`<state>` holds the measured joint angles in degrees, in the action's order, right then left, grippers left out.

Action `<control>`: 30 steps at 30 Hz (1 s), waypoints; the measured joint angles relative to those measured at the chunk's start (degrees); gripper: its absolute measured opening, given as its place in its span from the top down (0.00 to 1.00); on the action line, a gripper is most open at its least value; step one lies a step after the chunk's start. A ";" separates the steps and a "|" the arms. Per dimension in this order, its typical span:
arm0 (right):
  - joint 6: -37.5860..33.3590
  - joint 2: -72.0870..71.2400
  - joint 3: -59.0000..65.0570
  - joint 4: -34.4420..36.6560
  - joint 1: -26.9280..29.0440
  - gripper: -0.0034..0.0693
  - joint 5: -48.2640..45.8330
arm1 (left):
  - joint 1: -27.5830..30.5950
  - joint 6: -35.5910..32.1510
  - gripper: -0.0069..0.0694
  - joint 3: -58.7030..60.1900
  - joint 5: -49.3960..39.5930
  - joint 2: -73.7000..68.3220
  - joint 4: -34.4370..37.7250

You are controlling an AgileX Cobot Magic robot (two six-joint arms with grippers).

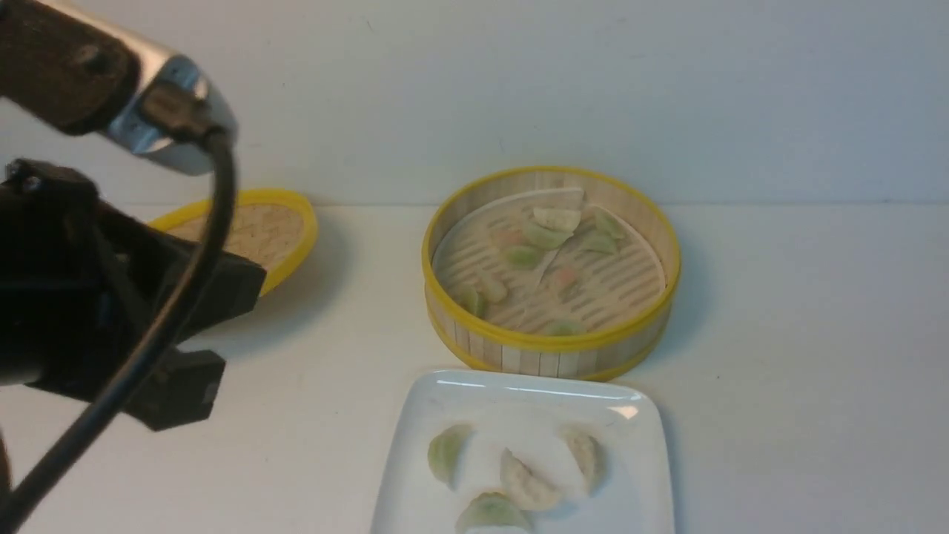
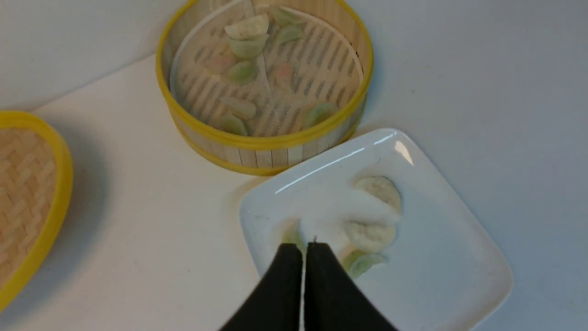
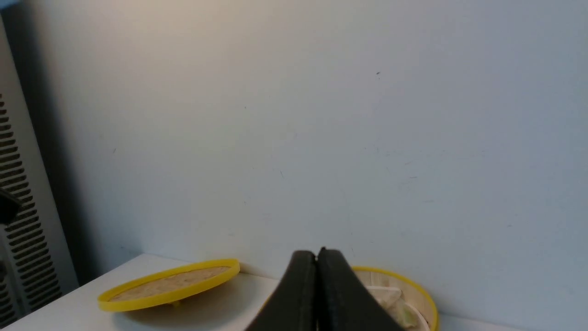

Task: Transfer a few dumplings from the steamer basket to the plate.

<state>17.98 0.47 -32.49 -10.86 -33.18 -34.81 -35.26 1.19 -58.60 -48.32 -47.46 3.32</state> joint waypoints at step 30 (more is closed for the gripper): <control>0.00 0.00 0.00 0.24 0.00 0.97 0.00 | 0.00 -0.41 0.92 36.30 27.49 33.37 -1.92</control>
<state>17.98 0.47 -32.49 -10.62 -33.18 -34.81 -35.26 0.78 -22.30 -20.83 -14.09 1.40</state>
